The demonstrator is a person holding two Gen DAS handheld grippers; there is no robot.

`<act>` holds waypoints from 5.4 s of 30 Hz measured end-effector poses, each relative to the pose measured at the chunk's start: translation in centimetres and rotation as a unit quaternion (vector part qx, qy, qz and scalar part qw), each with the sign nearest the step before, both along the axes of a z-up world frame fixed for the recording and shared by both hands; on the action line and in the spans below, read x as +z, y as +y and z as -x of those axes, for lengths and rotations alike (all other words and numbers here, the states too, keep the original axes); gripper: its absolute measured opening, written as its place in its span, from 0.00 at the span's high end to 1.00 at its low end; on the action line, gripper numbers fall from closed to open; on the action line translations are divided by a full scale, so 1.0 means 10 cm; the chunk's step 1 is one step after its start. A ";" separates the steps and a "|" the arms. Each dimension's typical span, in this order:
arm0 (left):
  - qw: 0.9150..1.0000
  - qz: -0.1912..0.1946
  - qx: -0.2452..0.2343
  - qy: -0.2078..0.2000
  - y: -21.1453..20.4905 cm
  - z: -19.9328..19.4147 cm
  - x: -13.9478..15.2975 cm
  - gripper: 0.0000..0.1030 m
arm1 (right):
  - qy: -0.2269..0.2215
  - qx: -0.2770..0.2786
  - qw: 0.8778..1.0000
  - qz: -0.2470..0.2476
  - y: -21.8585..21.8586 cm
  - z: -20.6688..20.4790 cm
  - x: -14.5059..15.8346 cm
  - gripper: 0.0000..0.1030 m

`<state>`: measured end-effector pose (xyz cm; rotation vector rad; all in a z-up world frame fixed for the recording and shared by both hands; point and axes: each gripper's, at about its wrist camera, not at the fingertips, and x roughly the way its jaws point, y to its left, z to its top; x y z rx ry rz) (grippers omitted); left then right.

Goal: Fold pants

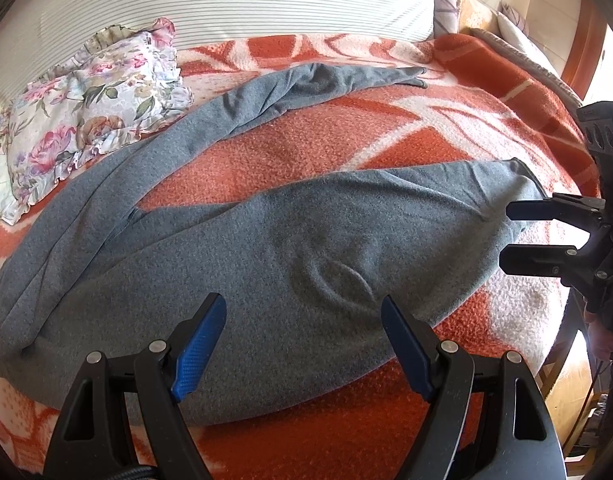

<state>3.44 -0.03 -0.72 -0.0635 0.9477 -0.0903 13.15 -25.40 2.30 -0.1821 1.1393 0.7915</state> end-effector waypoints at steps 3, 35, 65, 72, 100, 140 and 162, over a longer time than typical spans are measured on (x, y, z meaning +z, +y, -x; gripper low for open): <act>1.000 0.000 -0.003 0.000 -0.01 -0.04 0.00 0.22 | 0.001 -0.010 1.000 -0.008 -0.06 -0.05 0.01 0.00; 0.999 -0.039 -0.004 -0.013 0.45 -1.10 0.14 0.22 | -0.039 -0.226 0.971 -0.063 -0.90 -1.38 0.36 0.03; 0.985 -0.094 -0.109 0.090 0.85 -2.47 -0.48 0.91 | 0.017 -0.290 0.956 -0.036 -0.92 -3.18 -0.16 0.92; 0.960 -0.105 -0.233 0.119 0.60 -1.46 -0.43 0.82 | 0.049 -0.230 0.967 0.098 -1.39 -2.44 -0.22 0.89; 0.966 -0.069 -0.229 0.096 -0.16 -1.80 -0.34 0.92 | -0.057 -0.213 0.972 0.078 -1.05 -2.81 0.05 0.88; 0.978 -0.088 -0.184 -0.042 -0.31 -0.51 0.53 0.95 | -0.117 -0.245 0.962 -0.037 -1.85 -1.21 0.70 0.90; 0.971 -0.065 -0.221 0.058 -0.49 -0.09 -0.37 0.93 | -0.010 -0.263 0.965 -0.007 -2.21 -0.70 -0.19 0.90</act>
